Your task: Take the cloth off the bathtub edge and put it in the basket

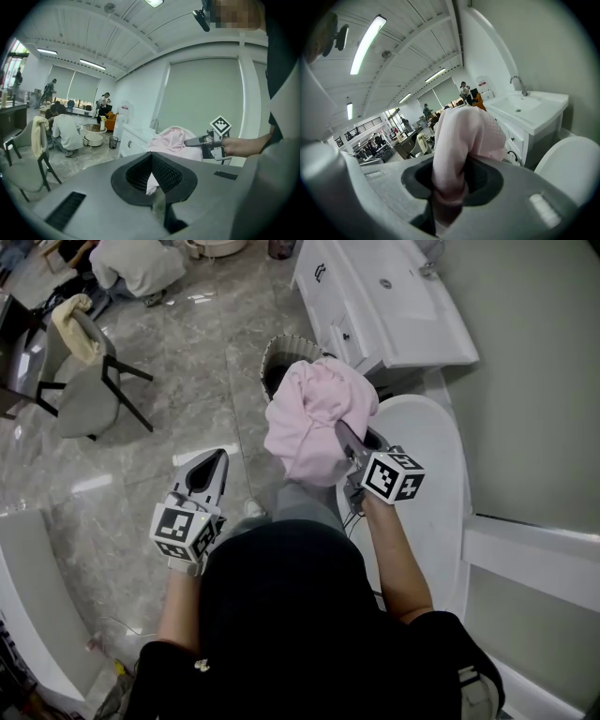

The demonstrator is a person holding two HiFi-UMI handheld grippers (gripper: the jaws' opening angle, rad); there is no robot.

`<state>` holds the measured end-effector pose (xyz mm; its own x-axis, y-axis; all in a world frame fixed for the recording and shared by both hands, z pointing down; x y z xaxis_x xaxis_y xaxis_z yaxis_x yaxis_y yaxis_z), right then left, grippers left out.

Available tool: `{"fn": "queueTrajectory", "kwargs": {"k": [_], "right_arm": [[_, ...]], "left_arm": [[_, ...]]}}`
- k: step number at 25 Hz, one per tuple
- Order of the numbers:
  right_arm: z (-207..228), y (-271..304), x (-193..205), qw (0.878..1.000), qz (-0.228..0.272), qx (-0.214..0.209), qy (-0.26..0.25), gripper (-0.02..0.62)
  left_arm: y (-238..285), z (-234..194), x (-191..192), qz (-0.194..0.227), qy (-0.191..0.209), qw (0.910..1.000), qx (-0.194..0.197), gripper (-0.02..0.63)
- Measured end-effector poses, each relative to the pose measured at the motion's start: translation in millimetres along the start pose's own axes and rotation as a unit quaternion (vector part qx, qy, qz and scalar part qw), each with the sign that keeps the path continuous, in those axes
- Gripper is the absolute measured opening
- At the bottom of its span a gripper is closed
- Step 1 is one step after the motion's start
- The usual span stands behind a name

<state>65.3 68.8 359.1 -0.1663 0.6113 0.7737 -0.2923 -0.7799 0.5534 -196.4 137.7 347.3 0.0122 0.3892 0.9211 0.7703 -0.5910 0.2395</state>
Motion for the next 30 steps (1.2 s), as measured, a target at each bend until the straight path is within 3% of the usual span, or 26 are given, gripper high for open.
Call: {"fn": "queueTrajectory", "kwargs": {"k": [9,19,30], "right_arm": [[18.2,81.0,-42.4,1.0,-0.015,-0.008,0.003,0.112],[66.6,180.8,-84.2,0.998,-0.06,-0.023,-0.003,0.112],[111.4,272.7,-92.2,0.993,-0.114,-0.036,-0.022,0.113]], "left_arm": [[45.9,-57.1,-18.8,-0.008,-0.009,0.9997,-0.019,0.012],[134.1,-107.8,-54.9,-0.025,-0.021,0.9986,-0.042,0.012],[205.4,-147.1,-68.6,-0.051,-0.038,0.9948,-0.079,0.012]]}}
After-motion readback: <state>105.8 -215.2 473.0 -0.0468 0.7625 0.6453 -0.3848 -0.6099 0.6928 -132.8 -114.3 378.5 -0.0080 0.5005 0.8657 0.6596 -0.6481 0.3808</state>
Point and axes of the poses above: the fingertips, and each gripper's own axes: y forward along the fingers, z to its right, x out of its underside, the point moved 2 cm from there along -y, backward along the fingers, and after that the axes turned 14 degrees about x, right-handed, at the moved point
